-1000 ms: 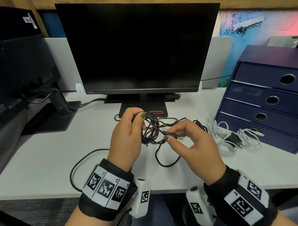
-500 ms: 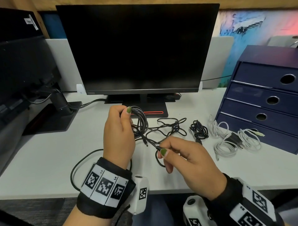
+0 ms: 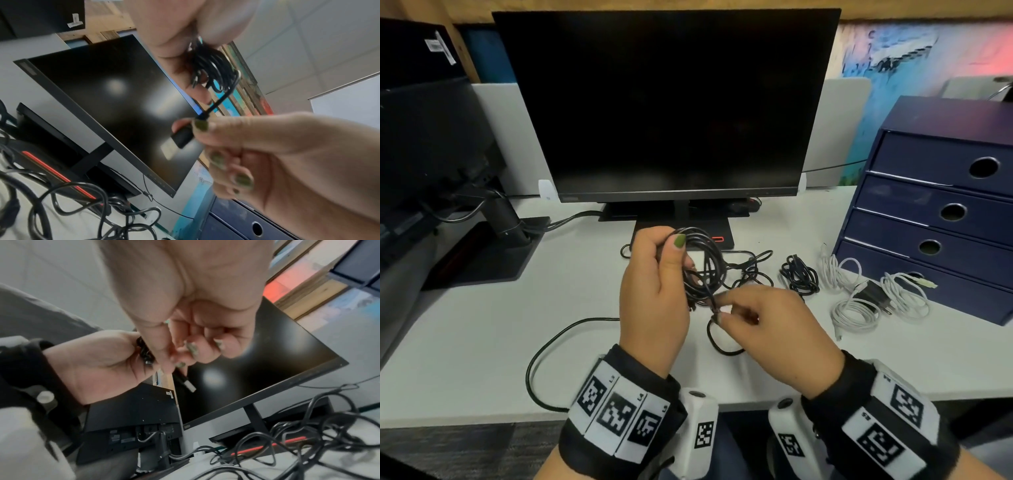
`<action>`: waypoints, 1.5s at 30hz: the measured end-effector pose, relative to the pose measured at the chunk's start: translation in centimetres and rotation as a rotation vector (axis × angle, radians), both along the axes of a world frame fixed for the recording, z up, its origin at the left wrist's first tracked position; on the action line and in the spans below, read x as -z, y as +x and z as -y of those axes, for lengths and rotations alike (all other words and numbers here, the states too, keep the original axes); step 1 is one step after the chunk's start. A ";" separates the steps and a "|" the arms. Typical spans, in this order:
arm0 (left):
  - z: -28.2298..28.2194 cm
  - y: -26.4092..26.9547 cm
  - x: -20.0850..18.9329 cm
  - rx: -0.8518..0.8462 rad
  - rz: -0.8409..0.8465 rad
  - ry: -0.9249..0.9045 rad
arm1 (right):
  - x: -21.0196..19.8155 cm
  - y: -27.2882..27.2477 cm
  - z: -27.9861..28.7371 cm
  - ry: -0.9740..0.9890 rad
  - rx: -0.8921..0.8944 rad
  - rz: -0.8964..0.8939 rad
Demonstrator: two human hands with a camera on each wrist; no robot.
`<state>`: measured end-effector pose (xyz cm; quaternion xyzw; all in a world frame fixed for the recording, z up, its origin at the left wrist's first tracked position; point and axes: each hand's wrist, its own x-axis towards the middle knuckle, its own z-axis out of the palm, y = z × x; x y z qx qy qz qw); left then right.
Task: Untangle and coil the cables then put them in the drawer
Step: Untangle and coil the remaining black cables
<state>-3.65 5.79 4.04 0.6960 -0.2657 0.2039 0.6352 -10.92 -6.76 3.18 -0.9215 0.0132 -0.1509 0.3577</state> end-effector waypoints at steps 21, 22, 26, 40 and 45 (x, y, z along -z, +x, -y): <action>0.4 -0.4 0.4 -0.045 0.017 0.100 | -0.4 0.9 -1.2 0.981 -0.118 0.051; 0.4 -0.5 0.4 -0.055 0.017 0.105 | -0.5 1.0 -1.2 0.992 -0.113 0.038; 0.6 -0.5 0.1 -0.070 -0.016 0.128 | -0.6 1.1 -1.3 0.962 -0.099 0.022; 0.5 -0.2 0.1 -0.083 -0.144 0.275 | -1.7 2.0 -0.2 0.691 -0.138 -0.086; 0.7 -0.4 -0.1 -0.064 -0.133 0.292 | -2.1 2.0 0.1 0.649 -0.144 -0.050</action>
